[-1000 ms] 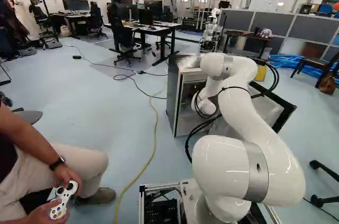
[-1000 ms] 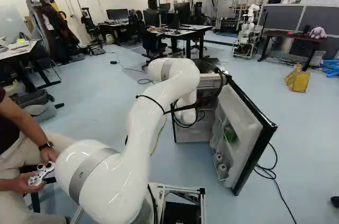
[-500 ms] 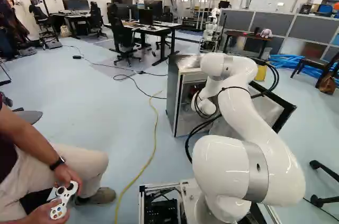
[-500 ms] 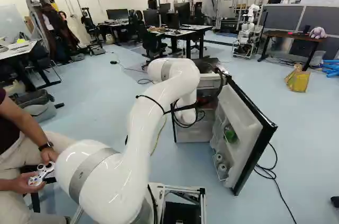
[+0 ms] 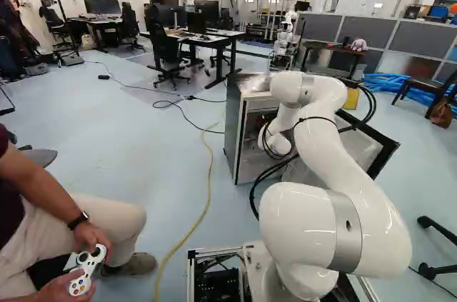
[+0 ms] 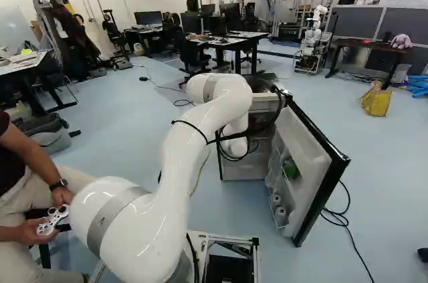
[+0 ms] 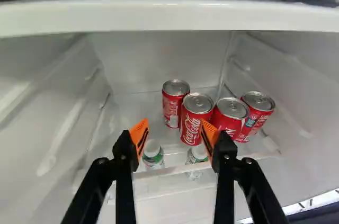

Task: Grab a drink from the fridge

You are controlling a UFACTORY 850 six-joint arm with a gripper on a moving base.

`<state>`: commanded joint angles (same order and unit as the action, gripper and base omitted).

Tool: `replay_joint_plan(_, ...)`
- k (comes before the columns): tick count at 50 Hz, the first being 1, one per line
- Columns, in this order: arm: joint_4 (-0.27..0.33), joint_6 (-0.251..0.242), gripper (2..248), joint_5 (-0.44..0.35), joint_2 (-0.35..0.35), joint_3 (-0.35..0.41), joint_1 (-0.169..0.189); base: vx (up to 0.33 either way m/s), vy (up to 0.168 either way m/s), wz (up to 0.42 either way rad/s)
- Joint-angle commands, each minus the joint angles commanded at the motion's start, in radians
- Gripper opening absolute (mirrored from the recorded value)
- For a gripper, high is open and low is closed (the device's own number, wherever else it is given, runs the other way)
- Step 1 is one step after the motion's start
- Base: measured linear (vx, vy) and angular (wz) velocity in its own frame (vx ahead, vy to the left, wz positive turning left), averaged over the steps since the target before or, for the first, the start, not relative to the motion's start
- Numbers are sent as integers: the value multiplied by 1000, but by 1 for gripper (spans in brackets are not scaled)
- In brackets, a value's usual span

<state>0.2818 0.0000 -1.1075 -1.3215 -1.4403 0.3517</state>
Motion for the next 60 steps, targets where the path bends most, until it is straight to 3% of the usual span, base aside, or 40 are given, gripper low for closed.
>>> replay_joint_plan(1,0,0,146,0,0,0,0,0,0,0)
replay_joint_plan(10,-10,0,135,3,0,0,0,0,0,0)
replay_joint_plan(11,-13,0,122,4,0,0,0,0,0,0)
replay_joint_plan(16,-27,0,122,9,0,0,0,0,0,0)
replay_joint_plan(17,-30,0,110,10,0,0,0,0,0,0)
replay_joint_plan(21,-43,0,110,15,0,0,0,0,0,0)
replay_joint_plan(22,-46,0,98,16,0,0,0,0,0,0)
replay_joint_plan(31,-74,0,86,27,0,0,0,0,0,0)
replay_joint_plan(32,-76,0,74,28,0,0,0,0,0,0)
replay_joint_plan(37,-82,0,74,30,0,0,0,0,0,0)
replay_joint_plan(38,-83,0,62,30,0,0,0,0,0,0)
replay_joint_plan(42,-84,0,62,31,0,0,0,0,0,0)
replay_joint_plan(43,-84,0,52,31,0,0,0,0,0,0)
replay_joint_plan(60,-84,0,62,31,0,0,0,0,0,0)
